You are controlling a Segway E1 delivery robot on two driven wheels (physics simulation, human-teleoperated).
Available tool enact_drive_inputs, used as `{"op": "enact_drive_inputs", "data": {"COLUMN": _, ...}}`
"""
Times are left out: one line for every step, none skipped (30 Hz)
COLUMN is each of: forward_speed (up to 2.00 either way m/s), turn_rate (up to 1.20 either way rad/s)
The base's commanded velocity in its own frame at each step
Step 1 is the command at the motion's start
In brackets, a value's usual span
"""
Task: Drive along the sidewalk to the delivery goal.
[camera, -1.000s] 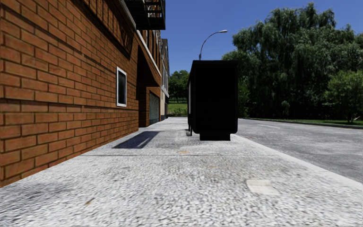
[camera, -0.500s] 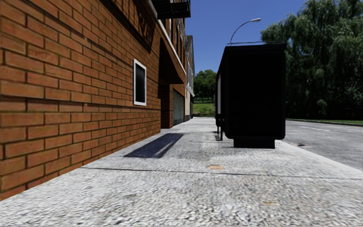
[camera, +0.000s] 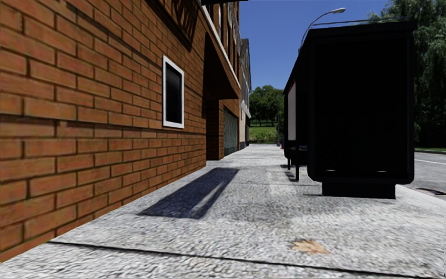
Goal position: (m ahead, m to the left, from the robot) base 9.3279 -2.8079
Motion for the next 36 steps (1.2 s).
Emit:
{"op": "enact_drive_inputs", "data": {"forward_speed": 2.0, "turn_rate": 0.0}}
{"op": "enact_drive_inputs", "data": {"forward_speed": 2.0, "turn_rate": 0.0}}
{"op": "enact_drive_inputs", "data": {"forward_speed": 2.0, "turn_rate": 0.0}}
{"op": "enact_drive_inputs", "data": {"forward_speed": 2.0, "turn_rate": 0.0}}
{"op": "enact_drive_inputs", "data": {"forward_speed": 2.0, "turn_rate": 0.0}}
{"op": "enact_drive_inputs", "data": {"forward_speed": 2.0, "turn_rate": 0.0}}
{"op": "enact_drive_inputs", "data": {"forward_speed": 2.0, "turn_rate": 0.0}}
{"op": "enact_drive_inputs", "data": {"forward_speed": 2.0, "turn_rate": 0.0}}
{"op": "enact_drive_inputs", "data": {"forward_speed": 2.0, "turn_rate": 0.0}}
{"op": "enact_drive_inputs", "data": {"forward_speed": 2.0, "turn_rate": 0.0}}
{"op": "enact_drive_inputs", "data": {"forward_speed": 2.0, "turn_rate": 0.0}}
{"op": "enact_drive_inputs", "data": {"forward_speed": 2.0, "turn_rate": 0.0}}
{"op": "enact_drive_inputs", "data": {"forward_speed": 2.0, "turn_rate": 0.0}}
{"op": "enact_drive_inputs", "data": {"forward_speed": 2.0, "turn_rate": 0.0}}
{"op": "enact_drive_inputs", "data": {"forward_speed": 2.0, "turn_rate": 0.0}}
{"op": "enact_drive_inputs", "data": {"forward_speed": 2.0, "turn_rate": 0.0}}
{"op": "enact_drive_inputs", "data": {"forward_speed": 2.0, "turn_rate": 0.0}}
{"op": "enact_drive_inputs", "data": {"forward_speed": 2.0, "turn_rate": -0.23}}
{"op": "enact_drive_inputs", "data": {"forward_speed": 2.0, "turn_rate": -0.23}}
{"op": "enact_drive_inputs", "data": {"forward_speed": 2.0, "turn_rate": -0.3}}
{"op": "enact_drive_inputs", "data": {"forward_speed": 2.0, "turn_rate": -0.32}}
{"op": "enact_drive_inputs", "data": {"forward_speed": 2.0, "turn_rate": -0.32}}
{"op": "enact_drive_inputs", "data": {"forward_speed": 2.0, "turn_rate": -0.33}}
{"op": "enact_drive_inputs", "data": {"forward_speed": 2.0, "turn_rate": -0.36}}
{"op": "enact_drive_inputs", "data": {"forward_speed": 2.0, "turn_rate": -0.36}}
{"op": "enact_drive_inputs", "data": {"forward_speed": 2.0, "turn_rate": -0.38}}
{"op": "enact_drive_inputs", "data": {"forward_speed": 2.0, "turn_rate": -0.39}}
{"op": "enact_drive_inputs", "data": {"forward_speed": 2.0, "turn_rate": -0.39}}
{"op": "enact_drive_inputs", "data": {"forward_speed": 2.0, "turn_rate": -0.39}}
{"op": "enact_drive_inputs", "data": {"forward_speed": 2.0, "turn_rate": -0.39}}
{"op": "enact_drive_inputs", "data": {"forward_speed": 2.0, "turn_rate": -0.39}}
{"op": "enact_drive_inputs", "data": {"forward_speed": 2.0, "turn_rate": -0.39}}
{"op": "enact_drive_inputs", "data": {"forward_speed": 2.0, "turn_rate": -0.4}}
{"op": "enact_drive_inputs", "data": {"forward_speed": 2.0, "turn_rate": -0.4}}
{"op": "enact_drive_inputs", "data": {"forward_speed": 2.0, "turn_rate": -0.4}}
{"op": "enact_drive_inputs", "data": {"forward_speed": 2.0, "turn_rate": -0.4}}
